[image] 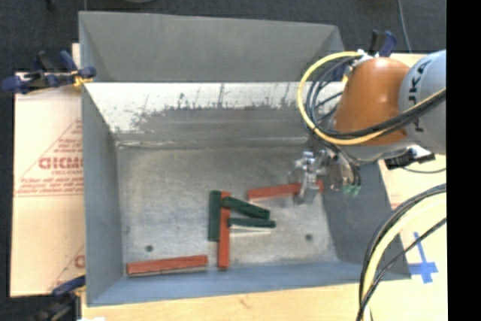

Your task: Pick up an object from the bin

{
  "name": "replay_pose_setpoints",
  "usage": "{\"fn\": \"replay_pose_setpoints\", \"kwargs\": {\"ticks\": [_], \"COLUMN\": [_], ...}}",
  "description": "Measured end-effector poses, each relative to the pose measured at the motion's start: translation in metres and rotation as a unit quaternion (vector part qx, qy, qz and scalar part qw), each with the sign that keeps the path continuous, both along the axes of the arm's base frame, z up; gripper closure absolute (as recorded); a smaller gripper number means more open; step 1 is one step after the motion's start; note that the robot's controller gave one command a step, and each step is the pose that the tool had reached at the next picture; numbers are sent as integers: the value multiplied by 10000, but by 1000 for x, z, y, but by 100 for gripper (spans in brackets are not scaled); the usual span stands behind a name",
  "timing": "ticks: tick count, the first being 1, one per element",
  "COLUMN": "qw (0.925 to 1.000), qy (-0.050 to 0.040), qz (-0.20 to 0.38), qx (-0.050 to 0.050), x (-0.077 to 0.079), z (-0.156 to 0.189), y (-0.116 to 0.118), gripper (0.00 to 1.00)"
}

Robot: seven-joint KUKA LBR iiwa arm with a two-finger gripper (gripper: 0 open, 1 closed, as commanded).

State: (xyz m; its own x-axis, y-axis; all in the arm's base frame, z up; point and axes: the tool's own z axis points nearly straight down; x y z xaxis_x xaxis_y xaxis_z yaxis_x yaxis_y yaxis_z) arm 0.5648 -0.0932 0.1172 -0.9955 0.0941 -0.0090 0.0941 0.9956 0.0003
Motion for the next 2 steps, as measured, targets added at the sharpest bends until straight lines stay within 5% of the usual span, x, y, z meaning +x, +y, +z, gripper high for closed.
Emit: {"fn": "replay_pose_setpoints", "kwargs": {"ticks": [2], "qw": [10000], "qy": [5], "qz": [-6], "qx": [4], "x": [3], "z": [58], "y": [0], "gripper": [100]}}
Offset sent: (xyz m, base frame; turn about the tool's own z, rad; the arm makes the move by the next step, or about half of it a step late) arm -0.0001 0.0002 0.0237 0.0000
